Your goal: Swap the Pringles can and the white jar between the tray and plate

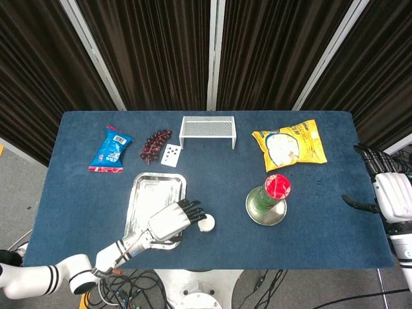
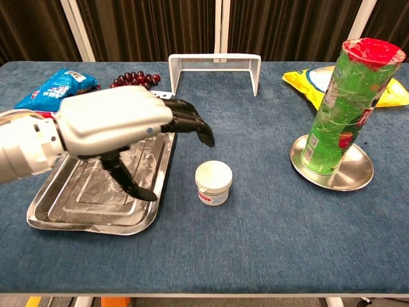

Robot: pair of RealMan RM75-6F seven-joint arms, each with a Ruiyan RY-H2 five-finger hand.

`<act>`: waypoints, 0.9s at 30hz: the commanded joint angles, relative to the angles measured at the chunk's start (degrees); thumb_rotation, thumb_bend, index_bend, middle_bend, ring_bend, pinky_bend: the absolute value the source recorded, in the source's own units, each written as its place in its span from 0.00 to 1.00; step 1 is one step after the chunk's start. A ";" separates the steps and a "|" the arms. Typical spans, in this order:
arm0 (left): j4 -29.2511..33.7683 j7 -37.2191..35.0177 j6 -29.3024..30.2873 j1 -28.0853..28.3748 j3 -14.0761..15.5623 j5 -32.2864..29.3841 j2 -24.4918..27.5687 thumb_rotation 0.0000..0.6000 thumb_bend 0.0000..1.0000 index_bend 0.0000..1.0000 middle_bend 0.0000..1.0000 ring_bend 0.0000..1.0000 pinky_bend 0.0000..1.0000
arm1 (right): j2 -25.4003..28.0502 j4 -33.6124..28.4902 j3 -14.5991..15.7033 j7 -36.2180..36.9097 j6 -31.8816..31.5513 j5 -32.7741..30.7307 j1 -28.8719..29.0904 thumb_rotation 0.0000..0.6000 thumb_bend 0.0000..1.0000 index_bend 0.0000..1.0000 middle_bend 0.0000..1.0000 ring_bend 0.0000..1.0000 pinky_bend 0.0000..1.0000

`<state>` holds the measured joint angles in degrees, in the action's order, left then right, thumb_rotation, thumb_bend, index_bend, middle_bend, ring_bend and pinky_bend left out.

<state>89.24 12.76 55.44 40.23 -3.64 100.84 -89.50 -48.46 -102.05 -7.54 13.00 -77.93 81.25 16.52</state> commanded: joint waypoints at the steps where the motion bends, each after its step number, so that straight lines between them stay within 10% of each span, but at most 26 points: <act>1: -0.86 0.19 -1.22 1.47 -0.01 -0.21 -1.36 1.00 0.00 0.24 0.23 0.14 0.32 | -0.12 0.55 -0.14 0.59 0.11 -0.07 -0.28 1.00 0.08 0.00 0.04 0.00 0.07; 27: -9.39 -2.75 -6.53 10.14 0.64 -3.41 -7.99 1.00 0.13 0.28 0.28 0.23 0.49 | -0.72 3.99 -0.81 4.13 0.84 0.22 -1.78 1.00 0.09 0.00 0.04 0.00 0.07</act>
<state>80.04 10.17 48.86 50.19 -3.02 97.52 -97.29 -49.17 -98.06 -8.34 17.13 -77.09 81.48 14.74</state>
